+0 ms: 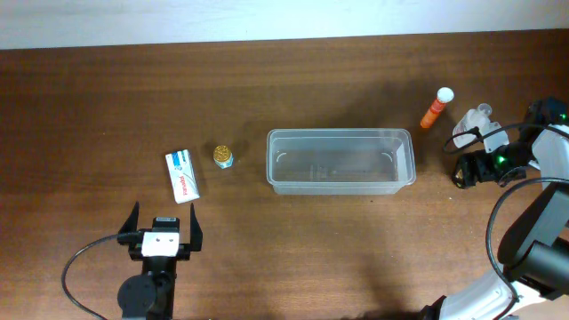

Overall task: Pack container
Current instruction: 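Lower the right gripper and grasp the dark bottle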

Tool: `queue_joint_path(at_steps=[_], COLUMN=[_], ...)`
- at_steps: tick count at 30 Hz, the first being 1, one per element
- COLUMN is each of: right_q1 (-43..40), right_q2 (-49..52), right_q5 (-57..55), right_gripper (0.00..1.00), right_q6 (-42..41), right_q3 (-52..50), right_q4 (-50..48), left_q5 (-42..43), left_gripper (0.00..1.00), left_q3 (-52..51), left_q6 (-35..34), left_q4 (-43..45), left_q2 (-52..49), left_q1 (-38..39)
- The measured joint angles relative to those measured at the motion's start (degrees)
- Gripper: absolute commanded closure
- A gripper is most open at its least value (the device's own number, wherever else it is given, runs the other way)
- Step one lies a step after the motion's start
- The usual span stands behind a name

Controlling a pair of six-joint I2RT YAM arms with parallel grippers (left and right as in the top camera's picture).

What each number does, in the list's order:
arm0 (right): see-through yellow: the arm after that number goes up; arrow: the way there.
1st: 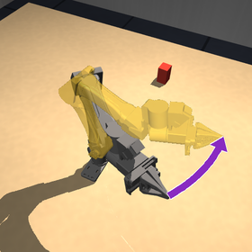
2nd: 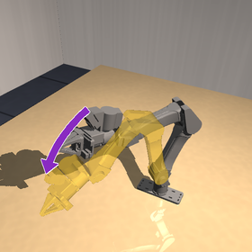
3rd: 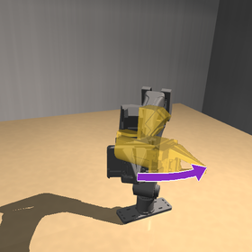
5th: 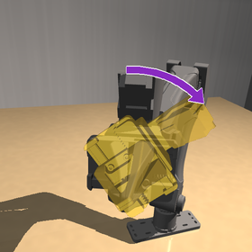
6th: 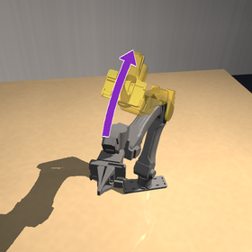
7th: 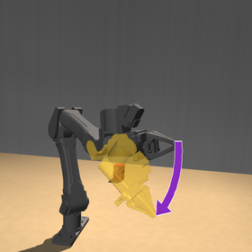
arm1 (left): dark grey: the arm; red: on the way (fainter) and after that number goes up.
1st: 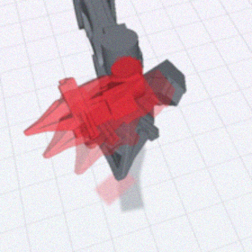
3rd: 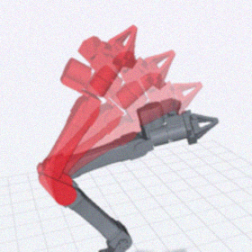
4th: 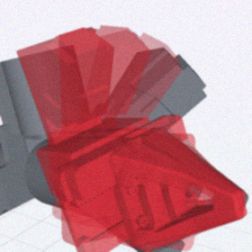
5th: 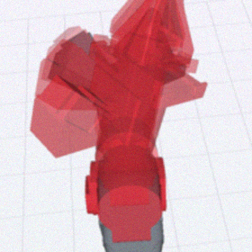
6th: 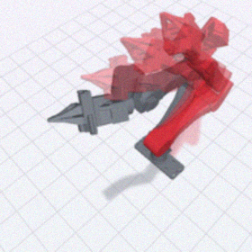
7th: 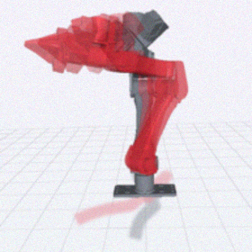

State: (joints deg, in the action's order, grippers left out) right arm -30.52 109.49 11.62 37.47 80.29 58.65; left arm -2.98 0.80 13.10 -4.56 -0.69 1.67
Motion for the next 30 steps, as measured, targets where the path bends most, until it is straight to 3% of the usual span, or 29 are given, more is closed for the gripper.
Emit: queue_joint_path(at_steps=[11,18,22,30], right_q1=[0.0,0.0,0.0,0.0], right_q2=[0.3,0.4,0.4,0.4], right_q5=[-1.0,-0.8,0.3,0.7], right_gripper=[0.23,0.37,0.53,0.62], right_q6=[-1.3,-1.6,-1.6,-1.6], right_q3=[0.0,0.0,0.0,0.0], right_q4=[-3.0,-3.0,-3.0,-2.2], left_q5=[0.0,0.0,0.0,0.0], left_gripper=[0.01,0.01,0.01,0.01], left_q3=[0.0,0.0,0.0,0.0], left_q6=[0.0,0.0,0.0,0.0], left_q4=[0.0,0.0,0.0,0.0], left_q2=[0.0,0.0,0.0,0.0], left_q1=[0.0,0.0,0.0,0.0])
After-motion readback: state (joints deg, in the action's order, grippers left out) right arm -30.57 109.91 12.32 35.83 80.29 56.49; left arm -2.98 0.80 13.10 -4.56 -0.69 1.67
